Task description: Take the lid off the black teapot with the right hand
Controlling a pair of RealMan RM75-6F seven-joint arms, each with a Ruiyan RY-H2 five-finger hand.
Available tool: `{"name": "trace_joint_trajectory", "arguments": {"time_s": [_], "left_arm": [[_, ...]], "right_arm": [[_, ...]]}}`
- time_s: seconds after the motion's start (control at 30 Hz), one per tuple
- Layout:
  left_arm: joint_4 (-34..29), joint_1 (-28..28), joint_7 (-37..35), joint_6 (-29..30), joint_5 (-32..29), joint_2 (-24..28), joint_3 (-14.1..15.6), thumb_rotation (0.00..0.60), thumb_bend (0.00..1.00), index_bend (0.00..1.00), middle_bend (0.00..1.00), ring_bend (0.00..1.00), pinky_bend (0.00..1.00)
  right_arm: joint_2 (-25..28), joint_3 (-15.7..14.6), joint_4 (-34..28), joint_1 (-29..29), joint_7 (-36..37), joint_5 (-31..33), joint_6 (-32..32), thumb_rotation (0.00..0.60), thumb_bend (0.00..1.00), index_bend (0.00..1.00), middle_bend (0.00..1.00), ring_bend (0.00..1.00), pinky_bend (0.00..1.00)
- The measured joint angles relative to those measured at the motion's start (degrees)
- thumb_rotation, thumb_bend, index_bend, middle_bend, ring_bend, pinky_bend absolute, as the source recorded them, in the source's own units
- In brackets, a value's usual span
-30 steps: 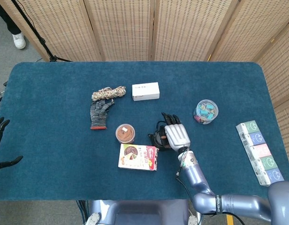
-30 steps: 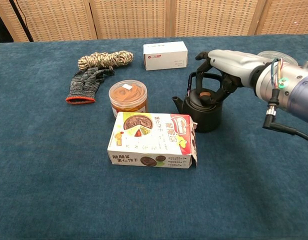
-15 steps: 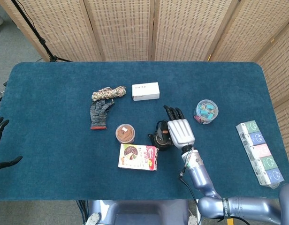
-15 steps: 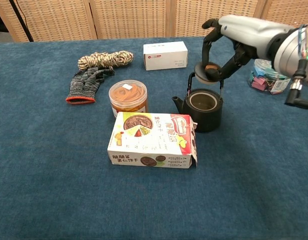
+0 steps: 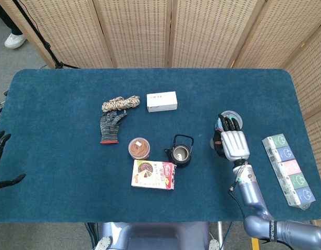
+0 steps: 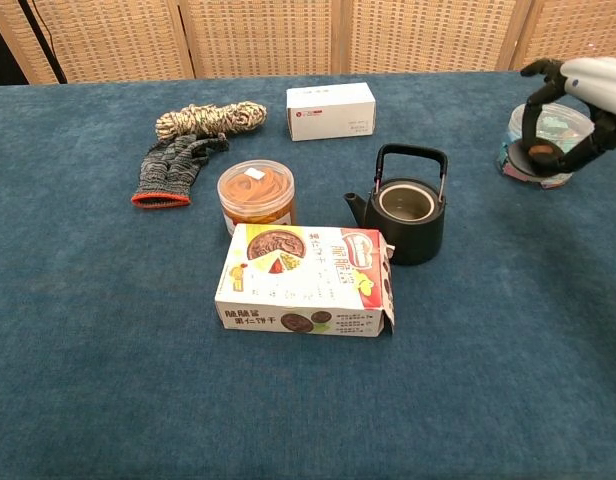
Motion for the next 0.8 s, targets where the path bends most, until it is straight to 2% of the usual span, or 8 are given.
{"name": "trace_joint_trajectory", "arguments": {"time_s": [0.2, 0.37, 0.43, 0.53, 0.57, 0.63, 0.8], "left_arm": [[-0.2, -0.2, 1.6, -0.5, -0.8, -0.5, 0.0, 0.600, 0.00, 0.00, 0.00, 0.00, 0.00], [-0.5, -0.3, 2.3, -0.6, -1.1, -0.8, -0.1, 0.600, 0.00, 0.00, 0.00, 0.00, 0.00], [-0.5, -0.3, 2.4, -0.5, -1.0, -0.9, 0.0, 0.600, 0.00, 0.00, 0.00, 0.00, 0.00], [-0.6, -0.2, 2.4, -0.4, -1.0, -0.9, 0.0, 0.600, 0.00, 0.00, 0.00, 0.00, 0.00], [-0.6, -0.2, 2.4, -0.4, -1.0, -0.9, 0.0, 0.600, 0.00, 0.00, 0.00, 0.00, 0.00], [-0.5, -0.2, 2.3, -0.4, -0.9, -0.8, 0.0, 0.600, 0.00, 0.00, 0.00, 0.00, 0.00], [-0.5, -0.1, 2.1, -0.2, -0.6, -0.8, 0.1, 0.600, 0.00, 0.00, 0.00, 0.00, 0.00]], "right_arm": [[-3.5, -1.3, 6.6, -0.7, 3.0, -0.7, -3.9, 0.600, 0.46, 0.59, 0.00, 0.00, 0.00], [-4.8, -1.5, 8.1, -1.3, 4.5, -2.0, -5.0, 0.600, 0.46, 0.56, 0.00, 0.00, 0.00], [-4.7, -1.5, 8.1, -1.5, 4.9, -2.5, -5.3, 0.600, 0.46, 0.43, 0.00, 0.00, 0.00], [-4.0, -1.5, 7.5, -1.8, 5.7, -3.4, -5.4, 0.600, 0.41, 0.10, 0.00, 0.00, 0.00], [-3.7, -1.6, 7.1, -1.9, 5.8, -3.7, -5.4, 0.600, 0.39, 0.05, 0.00, 0.00, 0.00], [-2.9, -1.6, 6.0, -2.2, 5.8, -4.1, -5.3, 0.600, 0.37, 0.00, 0.00, 0.00, 0.00], [-0.2, -1.5, 2.0, -3.1, 5.8, -5.1, -4.6, 0.600, 0.37, 0.00, 0.00, 0.00, 0.00]]}}
